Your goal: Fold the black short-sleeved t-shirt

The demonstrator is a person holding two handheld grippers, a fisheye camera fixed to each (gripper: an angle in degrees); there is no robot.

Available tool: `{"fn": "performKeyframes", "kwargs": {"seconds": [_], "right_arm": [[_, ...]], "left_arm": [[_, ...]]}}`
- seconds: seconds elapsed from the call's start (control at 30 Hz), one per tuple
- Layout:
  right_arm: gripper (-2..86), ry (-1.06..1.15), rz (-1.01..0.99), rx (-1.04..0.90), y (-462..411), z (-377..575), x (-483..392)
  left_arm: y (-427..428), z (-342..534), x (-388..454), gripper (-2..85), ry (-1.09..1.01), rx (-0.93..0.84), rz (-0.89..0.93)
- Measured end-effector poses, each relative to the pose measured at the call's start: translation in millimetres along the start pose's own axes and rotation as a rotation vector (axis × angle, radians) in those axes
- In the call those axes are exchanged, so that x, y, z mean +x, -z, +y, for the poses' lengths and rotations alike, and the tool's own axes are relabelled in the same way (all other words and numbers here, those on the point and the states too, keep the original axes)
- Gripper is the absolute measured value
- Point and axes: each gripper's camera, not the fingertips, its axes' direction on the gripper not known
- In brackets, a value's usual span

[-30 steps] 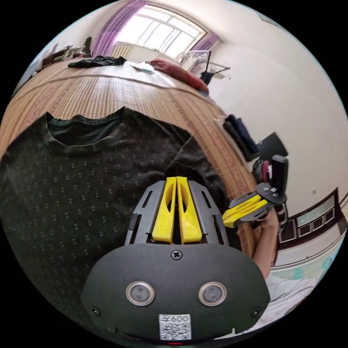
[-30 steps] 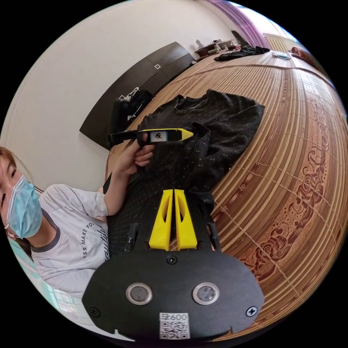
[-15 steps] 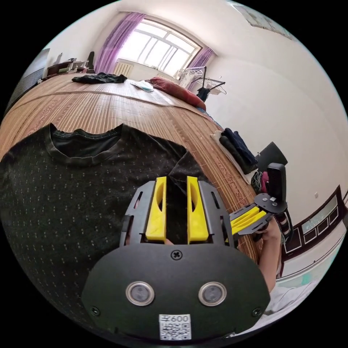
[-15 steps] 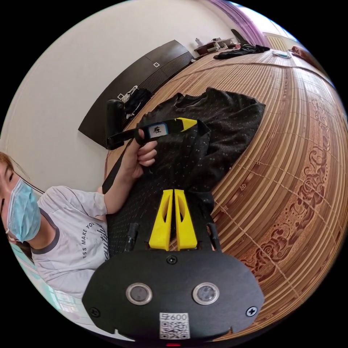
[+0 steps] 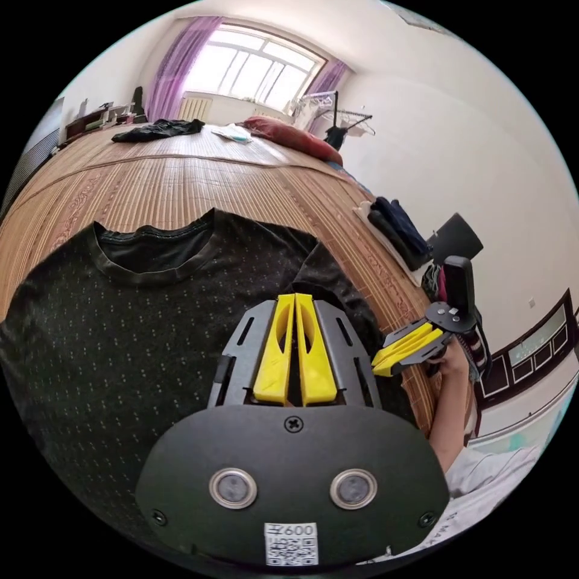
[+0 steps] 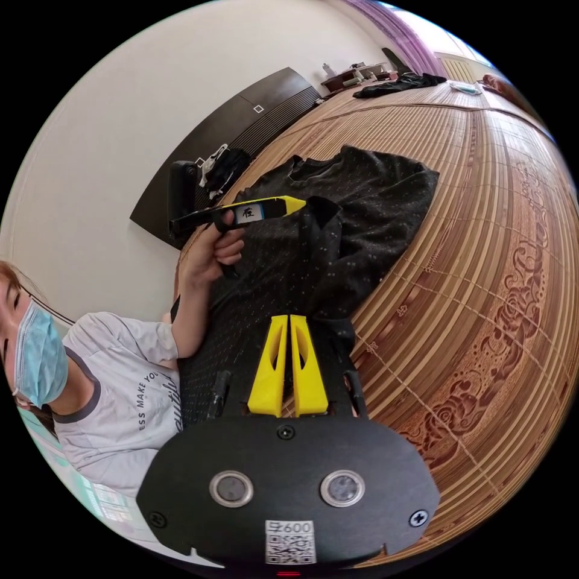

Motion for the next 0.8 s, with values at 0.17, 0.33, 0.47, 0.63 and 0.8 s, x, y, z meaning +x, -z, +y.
{"fn": "performKeyframes", "kwargs": {"seconds": [0.17, 0.33, 0.47, 0.63, 0.8], "right_arm": [[-0.8, -0.004, 0.002, 0.001, 3.0, 1.9, 3.8], [-0.8, -0.006, 0.000, -0.001, 5.5, 4.5, 7.9], [-0.8, 0.004, 0.000, -0.003, 7.8, 7.3, 9.6], [-0.8, 0.030, 0.008, -0.018, 8.4, 10.7, 8.7], [-0.8, 0.022, 0.000, -0.013, 12.4, 16.2, 15.3]], "left_arm": [[18.7, -1.8, -15.3, 0.7, -0.051, -0.074, -0.045], [42.3, 4.7, -30.2, 1.6, 0.010, 0.131, 0.083], [29.1, -2.7, -18.4, 4.3, -0.062, 0.019, -0.039], [7.4, -9.9, -21.7, 7.2, -0.007, -0.098, -0.088], [10.8, -8.8, -44.0, 6.6, 0.104, -0.027, 0.125]]}}
